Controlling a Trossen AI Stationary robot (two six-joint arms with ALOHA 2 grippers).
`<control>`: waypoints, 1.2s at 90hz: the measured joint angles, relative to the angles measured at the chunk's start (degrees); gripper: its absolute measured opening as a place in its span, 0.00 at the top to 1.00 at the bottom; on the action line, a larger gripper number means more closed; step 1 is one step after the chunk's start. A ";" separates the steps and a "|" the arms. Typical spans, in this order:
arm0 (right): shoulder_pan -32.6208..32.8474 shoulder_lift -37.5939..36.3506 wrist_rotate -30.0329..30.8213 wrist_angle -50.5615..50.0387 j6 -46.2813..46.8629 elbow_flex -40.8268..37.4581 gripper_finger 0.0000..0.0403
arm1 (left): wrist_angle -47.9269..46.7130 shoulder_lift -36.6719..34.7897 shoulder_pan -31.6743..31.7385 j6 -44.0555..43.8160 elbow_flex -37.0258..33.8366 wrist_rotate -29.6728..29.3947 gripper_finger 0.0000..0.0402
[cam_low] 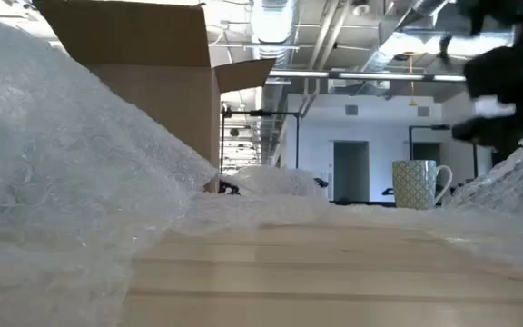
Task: Wrap mug
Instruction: Prepare the bubble wrap
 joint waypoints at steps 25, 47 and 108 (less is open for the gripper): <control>-3.46 3.31 -7.00 -2.31 5.91 6.66 0.97 | 3.32 0.06 0.00 3.16 -0.32 1.49 0.67; -15.40 -5.48 -19.36 -11.08 13.63 16.62 1.00 | 4.80 0.07 -0.41 8.15 -0.32 1.47 0.67; -40.19 7.02 -18.55 -4.88 11.39 19.58 0.88 | -4.95 0.06 -3.30 2.48 -0.30 1.53 0.67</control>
